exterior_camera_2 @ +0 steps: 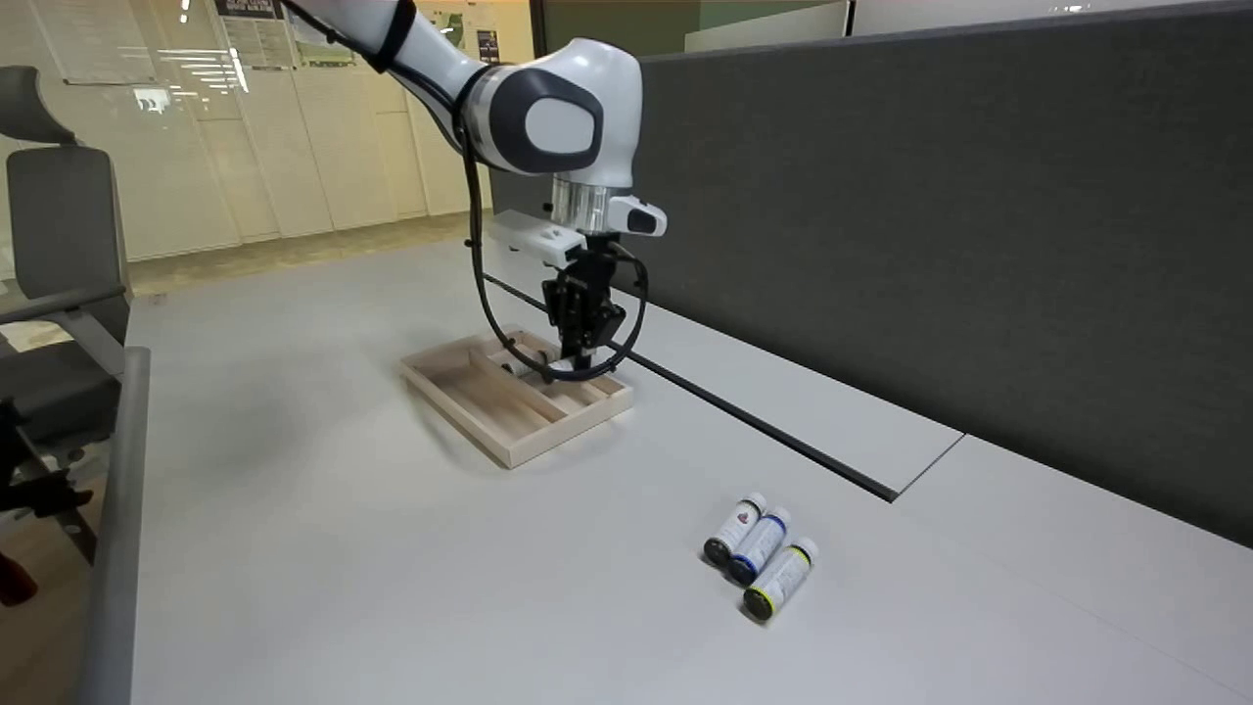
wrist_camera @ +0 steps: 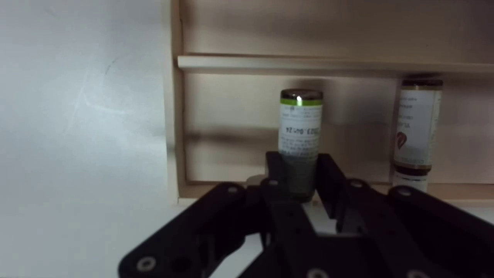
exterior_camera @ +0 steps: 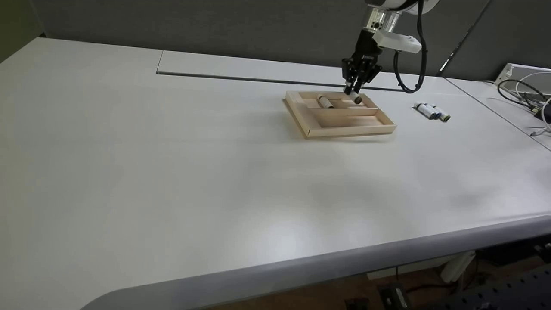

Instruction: Pick up a vial and put it in the top compartment of the beige tray

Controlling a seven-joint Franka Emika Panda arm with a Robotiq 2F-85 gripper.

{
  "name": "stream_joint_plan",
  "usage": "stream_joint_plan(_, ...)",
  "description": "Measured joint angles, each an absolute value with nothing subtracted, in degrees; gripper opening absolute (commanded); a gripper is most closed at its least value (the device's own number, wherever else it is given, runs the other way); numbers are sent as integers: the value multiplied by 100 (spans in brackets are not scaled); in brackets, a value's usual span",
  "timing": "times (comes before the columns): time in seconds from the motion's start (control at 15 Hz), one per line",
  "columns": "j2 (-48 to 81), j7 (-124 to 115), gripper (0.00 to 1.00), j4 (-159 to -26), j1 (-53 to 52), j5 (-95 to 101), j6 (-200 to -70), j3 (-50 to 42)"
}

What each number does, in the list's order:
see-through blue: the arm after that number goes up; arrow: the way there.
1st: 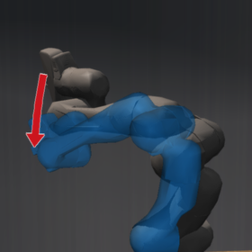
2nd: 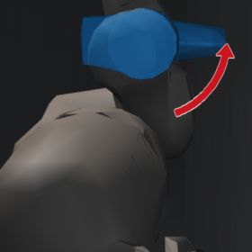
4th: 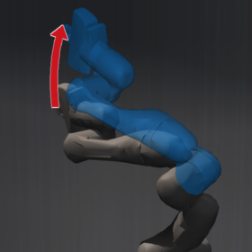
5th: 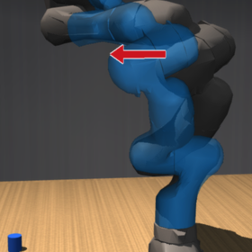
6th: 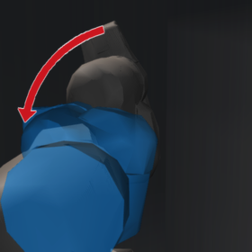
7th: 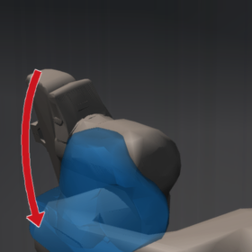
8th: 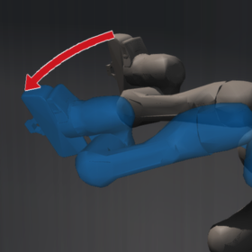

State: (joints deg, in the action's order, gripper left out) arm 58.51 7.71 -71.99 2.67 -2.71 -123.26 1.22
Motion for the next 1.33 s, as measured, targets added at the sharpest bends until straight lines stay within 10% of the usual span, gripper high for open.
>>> stream_joint_plan(1.33,5824,582,7,-7406,-75,-272,-13143,159)
